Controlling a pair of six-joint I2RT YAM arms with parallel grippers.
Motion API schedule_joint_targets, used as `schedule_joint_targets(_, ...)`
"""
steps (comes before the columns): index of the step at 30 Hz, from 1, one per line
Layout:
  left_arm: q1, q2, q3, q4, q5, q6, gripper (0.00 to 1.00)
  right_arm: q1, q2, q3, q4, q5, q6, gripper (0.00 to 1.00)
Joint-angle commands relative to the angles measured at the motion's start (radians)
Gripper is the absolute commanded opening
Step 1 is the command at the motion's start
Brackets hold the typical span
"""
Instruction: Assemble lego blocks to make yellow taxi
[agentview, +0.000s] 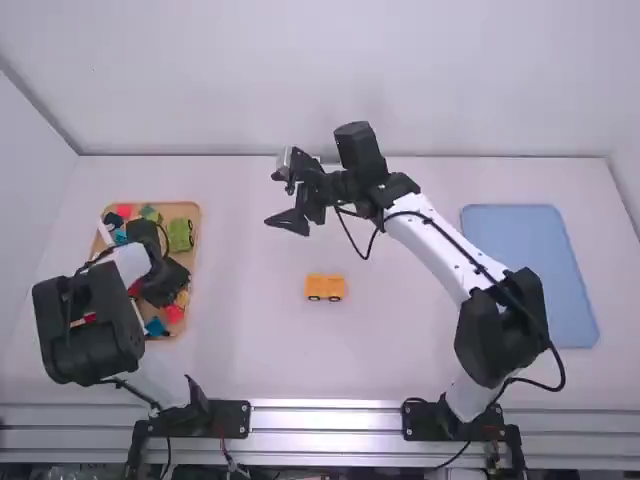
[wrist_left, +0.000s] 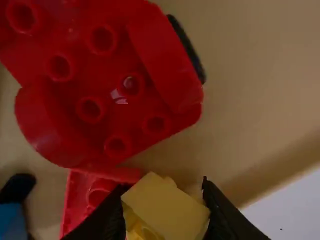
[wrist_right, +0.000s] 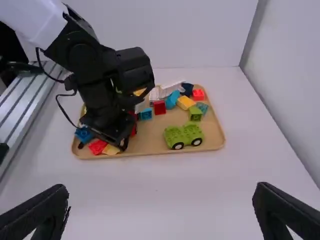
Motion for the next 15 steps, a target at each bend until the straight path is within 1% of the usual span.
schedule_joint_targets(1, 0.018, 0.010, 0.052, -0.023, -0.013, 0.012, 0.27, -0.002, 0.002, 0.034, 0.000, -0.005, -0.003, 0.98)
schedule_joint_targets(3, 0.033, 0.010, 0.098, -0.067, -0.053, 0.006, 0.30, -0.002, 0.002, 0.034, -0.001, -0.005, -0.004, 0.98)
schedule_joint_targets(4, 0.033, 0.010, 0.098, -0.067, -0.053, 0.006, 0.30, -0.002, 0.002, 0.034, -0.001, -0.005, -0.004, 0.98)
schedule_joint_targets(7, 0.053, 0.010, 0.159, -0.109, -0.055, 0.007, 0.33, -0.002, 0.002, 0.034, 0.000, -0.003, -0.003, 0.98)
schedule_joint_targets(8, 0.054, 0.010, 0.177, -0.107, -0.053, 0.007, 0.38, -0.002, 0.002, 0.034, -0.001, 0.005, -0.003, 0.98)
schedule_joint_targets(9, 0.053, 0.010, 0.179, -0.107, -0.053, 0.007, 0.39, -0.002, 0.002, 0.034, 0.000, 0.006, -0.003, 0.98)
schedule_joint_targets(11, 0.042, 0.010, 0.192, -0.102, -0.054, 0.006, 0.50, -0.002, 0.002, 0.034, -0.001, 0.021, -0.003, 0.98)
schedule_joint_targets(12, 0.036, 0.010, 0.192, -0.092, -0.054, 0.006, 0.59, -0.002, 0.002, 0.034, -0.001, 0.020, -0.003, 0.98)
schedule_joint_targets(14, 0.028, 0.010, 0.190, -0.074, -0.054, 0.007, 0.69, -0.002, 0.002, 0.034, -0.001, 0.021, -0.003, 0.98)
schedule_joint_targets(15, 0.023, 0.010, 0.187, -0.061, -0.054, 0.007, 0.77, -0.002, 0.002, 0.034, 0.000, 0.020, -0.003, 0.98)
